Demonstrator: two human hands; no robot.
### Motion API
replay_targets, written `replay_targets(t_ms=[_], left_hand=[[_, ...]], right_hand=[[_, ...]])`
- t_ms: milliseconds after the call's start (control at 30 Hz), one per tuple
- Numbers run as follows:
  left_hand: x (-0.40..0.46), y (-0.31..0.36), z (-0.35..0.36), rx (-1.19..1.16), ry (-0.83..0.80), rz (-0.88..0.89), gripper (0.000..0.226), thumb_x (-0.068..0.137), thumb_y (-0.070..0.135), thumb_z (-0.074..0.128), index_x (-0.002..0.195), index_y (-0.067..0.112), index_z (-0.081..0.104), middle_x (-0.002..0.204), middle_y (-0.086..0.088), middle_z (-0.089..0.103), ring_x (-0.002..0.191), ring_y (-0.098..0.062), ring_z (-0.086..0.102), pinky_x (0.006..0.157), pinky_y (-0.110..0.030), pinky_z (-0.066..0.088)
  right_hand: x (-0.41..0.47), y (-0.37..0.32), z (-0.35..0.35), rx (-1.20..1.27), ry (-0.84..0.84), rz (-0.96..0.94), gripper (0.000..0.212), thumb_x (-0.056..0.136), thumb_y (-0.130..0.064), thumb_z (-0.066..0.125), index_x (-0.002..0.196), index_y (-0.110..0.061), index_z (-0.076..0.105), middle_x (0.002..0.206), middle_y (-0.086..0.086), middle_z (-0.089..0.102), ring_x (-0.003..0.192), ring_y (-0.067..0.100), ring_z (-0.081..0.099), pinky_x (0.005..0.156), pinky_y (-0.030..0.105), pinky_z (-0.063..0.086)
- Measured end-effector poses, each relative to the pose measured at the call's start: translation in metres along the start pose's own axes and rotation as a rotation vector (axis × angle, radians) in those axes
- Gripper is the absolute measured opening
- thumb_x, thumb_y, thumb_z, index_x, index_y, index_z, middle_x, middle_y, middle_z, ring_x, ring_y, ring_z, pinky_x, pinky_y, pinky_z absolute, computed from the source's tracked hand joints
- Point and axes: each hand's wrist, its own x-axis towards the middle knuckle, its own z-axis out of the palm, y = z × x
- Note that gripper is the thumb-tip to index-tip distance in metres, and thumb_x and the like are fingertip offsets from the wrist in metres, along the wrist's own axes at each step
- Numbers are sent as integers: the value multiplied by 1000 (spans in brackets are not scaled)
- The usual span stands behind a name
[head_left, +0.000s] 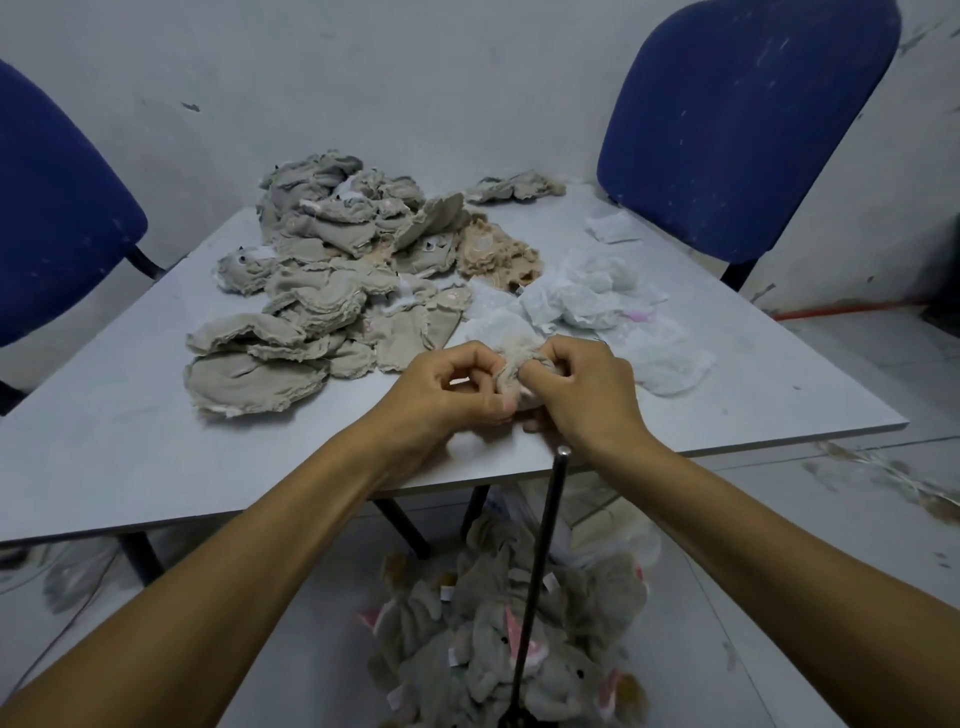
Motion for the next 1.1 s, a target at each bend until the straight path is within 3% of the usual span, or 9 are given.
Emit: replay_targets(t_ms=[133, 233, 367, 600, 733, 867, 933, 1000, 1100], left_hand=[[2, -1, 1, 2, 198, 11, 21, 74, 2, 80, 71, 14, 63, 60, 0, 53, 55, -17, 61, 57, -25, 55], [6, -4, 6, 49, 366, 28, 24, 83, -3, 71, 70, 10, 55, 52, -2, 53, 44, -16, 57, 44, -22, 48], [8, -8, 14, 217, 490, 81, 23, 86, 6, 71, 71, 9, 55, 48, -8, 55, 39, -20, 58, 38, -23, 43], [7, -11, 20, 415, 605, 112, 21, 87, 21, 72, 73, 13, 59, 51, -10, 57, 48, -27, 60, 54, -33, 49], [3, -7, 19, 277, 463, 63, 19, 87, 20, 74, 71, 18, 64, 51, 3, 49, 46, -17, 47, 47, -28, 40], [0, -5, 25, 359, 387, 94, 16, 85, 17, 75, 72, 18, 67, 53, 4, 55, 48, -10, 50, 51, -24, 43], [1, -4, 24, 430, 382, 138, 17, 81, 15, 79, 72, 19, 65, 68, 2, 59, 61, -4, 53, 61, -17, 43], [0, -3, 21, 478, 414, 172, 25, 78, 13, 81, 71, 26, 61, 99, 1, 54, 90, 2, 52, 73, -7, 40], [-1, 2, 9, 640, 279, 289, 35, 75, 6, 80, 87, 26, 54, 127, 3, 41, 116, 1, 42, 86, -3, 37]], right_hand=[[7, -2, -11, 300, -361, 174, 18, 89, -17, 66, 75, -9, 57, 74, 6, 60, 64, 16, 67, 59, 35, 60], [8, 3, -23, 333, -586, 127, 15, 84, -19, 73, 84, -13, 59, 76, 0, 55, 74, 14, 60, 69, 34, 59], [4, 2, -12, -21, -354, -48, 20, 83, -23, 77, 78, -15, 59, 66, -1, 58, 64, 20, 65, 65, 47, 61], [3, 4, -2, -99, -210, -136, 24, 90, -29, 68, 76, -13, 57, 58, 1, 65, 49, 9, 67, 47, 24, 54], [7, 4, -3, -6, -133, -72, 25, 89, -22, 64, 75, -3, 57, 63, 8, 67, 51, 14, 69, 48, 28, 55], [10, 5, -2, -21, -69, -13, 19, 84, -11, 60, 72, 1, 53, 59, 7, 65, 47, 14, 68, 46, 30, 52], [11, 6, -2, 21, -75, 25, 15, 81, -7, 58, 69, 0, 52, 52, 5, 61, 44, 15, 65, 43, 28, 49], [12, 5, -4, 29, -135, 24, 19, 79, -14, 62, 68, -4, 51, 51, 0, 57, 44, 12, 58, 45, 24, 45], [14, -1, -9, 149, -240, 29, 26, 77, -20, 66, 62, -15, 47, 72, 3, 54, 64, 15, 56, 59, 36, 51]])
